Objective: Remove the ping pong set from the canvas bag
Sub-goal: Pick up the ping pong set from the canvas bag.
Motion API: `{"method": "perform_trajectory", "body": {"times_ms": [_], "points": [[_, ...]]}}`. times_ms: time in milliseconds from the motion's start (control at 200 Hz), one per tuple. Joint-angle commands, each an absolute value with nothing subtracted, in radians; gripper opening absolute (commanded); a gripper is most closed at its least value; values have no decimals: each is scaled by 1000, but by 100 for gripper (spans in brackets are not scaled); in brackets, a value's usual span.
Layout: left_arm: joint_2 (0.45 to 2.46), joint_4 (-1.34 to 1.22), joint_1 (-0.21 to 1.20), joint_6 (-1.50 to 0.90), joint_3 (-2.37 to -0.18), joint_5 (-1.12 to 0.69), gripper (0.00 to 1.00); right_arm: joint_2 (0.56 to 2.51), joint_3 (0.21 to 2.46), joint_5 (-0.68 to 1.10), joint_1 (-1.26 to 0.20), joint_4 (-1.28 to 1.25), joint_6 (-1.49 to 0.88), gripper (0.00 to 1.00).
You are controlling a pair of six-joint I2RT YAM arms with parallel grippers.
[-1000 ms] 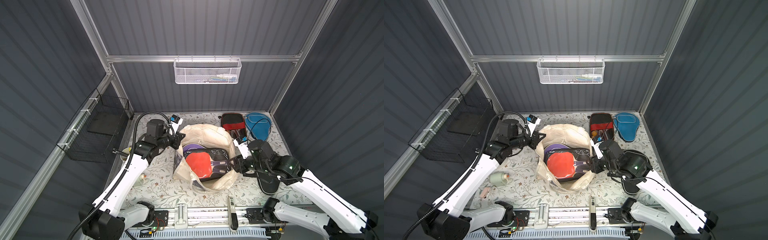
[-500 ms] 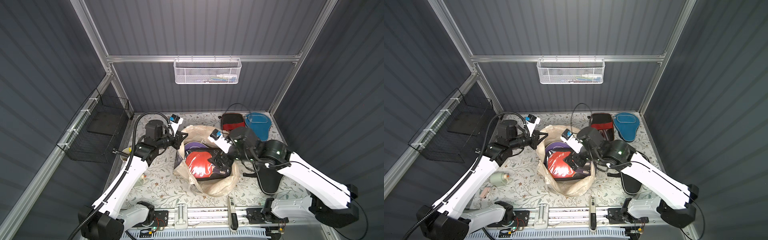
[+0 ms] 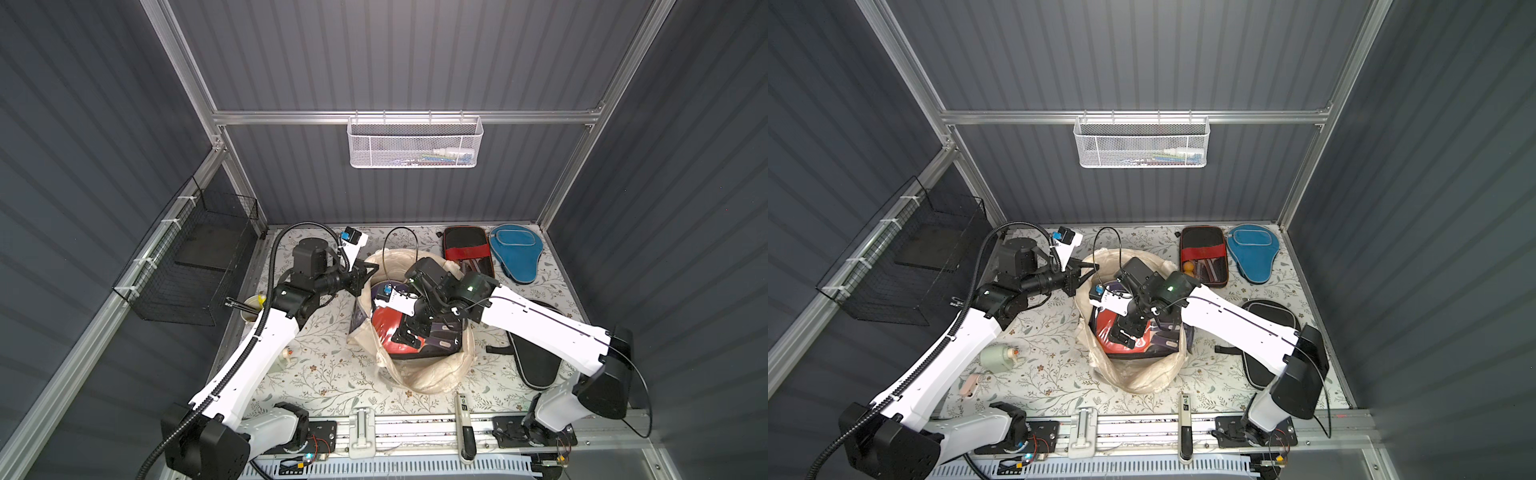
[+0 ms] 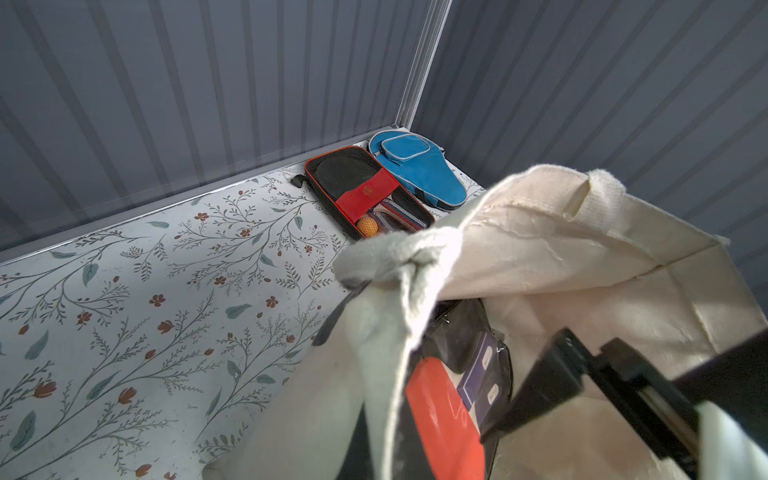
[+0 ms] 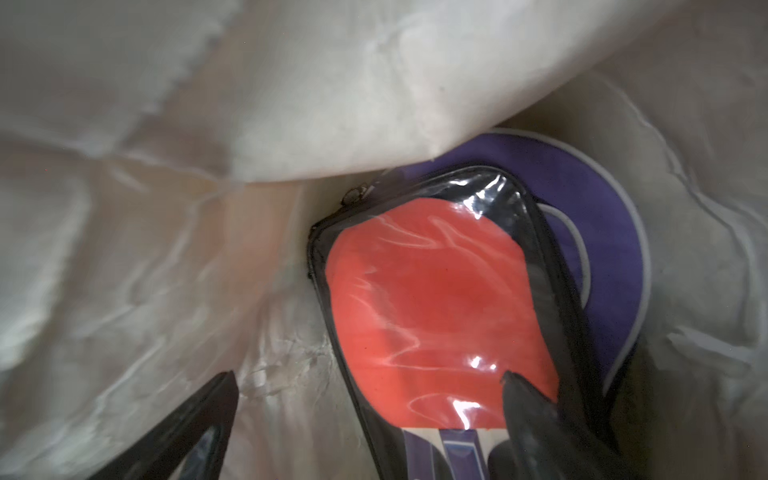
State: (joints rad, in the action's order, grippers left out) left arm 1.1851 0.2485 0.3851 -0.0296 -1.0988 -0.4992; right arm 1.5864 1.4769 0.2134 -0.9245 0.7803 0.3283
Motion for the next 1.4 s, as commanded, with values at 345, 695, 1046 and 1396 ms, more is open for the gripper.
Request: {"method": "perform_trajectory", "body": {"times_ms": [345, 695, 1046, 1396], "points": [[1222, 50, 382, -11, -1069, -563, 0, 1745, 1521, 325, -799, 651, 481, 99], [1289, -15, 382, -11, -1035, -563, 0, 1891, 1599, 438, -709, 674, 489, 99], [1335, -59, 382, 12, -1031, -631, 0, 2053, 1699, 499, -680, 705, 448, 93], [1305, -29, 382, 47, -1032, -589, 0, 1985, 1672, 497, -671, 742, 436, 0]]}}
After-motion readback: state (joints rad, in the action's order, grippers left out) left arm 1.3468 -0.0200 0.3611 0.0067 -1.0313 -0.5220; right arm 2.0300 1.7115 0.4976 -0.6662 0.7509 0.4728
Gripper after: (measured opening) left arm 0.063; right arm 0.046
